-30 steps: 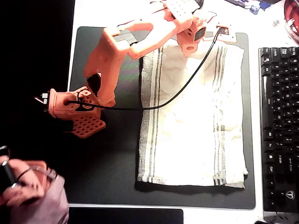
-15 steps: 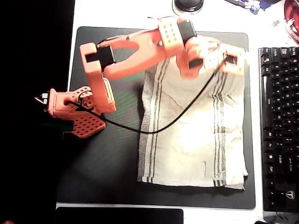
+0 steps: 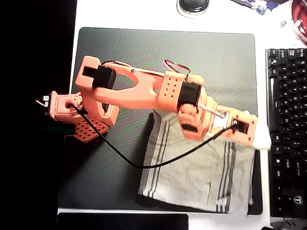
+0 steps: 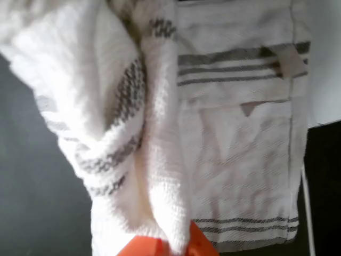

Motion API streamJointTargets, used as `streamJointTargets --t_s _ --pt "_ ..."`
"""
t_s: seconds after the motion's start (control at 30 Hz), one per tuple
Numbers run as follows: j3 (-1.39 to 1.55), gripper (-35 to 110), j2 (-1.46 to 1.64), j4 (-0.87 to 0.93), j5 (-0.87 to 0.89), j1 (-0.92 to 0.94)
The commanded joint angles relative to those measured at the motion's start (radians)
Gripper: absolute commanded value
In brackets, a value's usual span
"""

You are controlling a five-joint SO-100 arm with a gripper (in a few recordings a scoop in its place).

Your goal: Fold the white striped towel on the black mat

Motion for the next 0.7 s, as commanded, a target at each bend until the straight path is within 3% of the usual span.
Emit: streamJointTargets --t_s 0.0,0.43,0.67 --pt "-0.003 0 -0.02 -0.023 -0.069 0.091" --pt "-0.048 0 -0.147 -0.129 -0.272 0.324" --pt "0.003 7 -0.233 -0.342 -0.407 0.402"
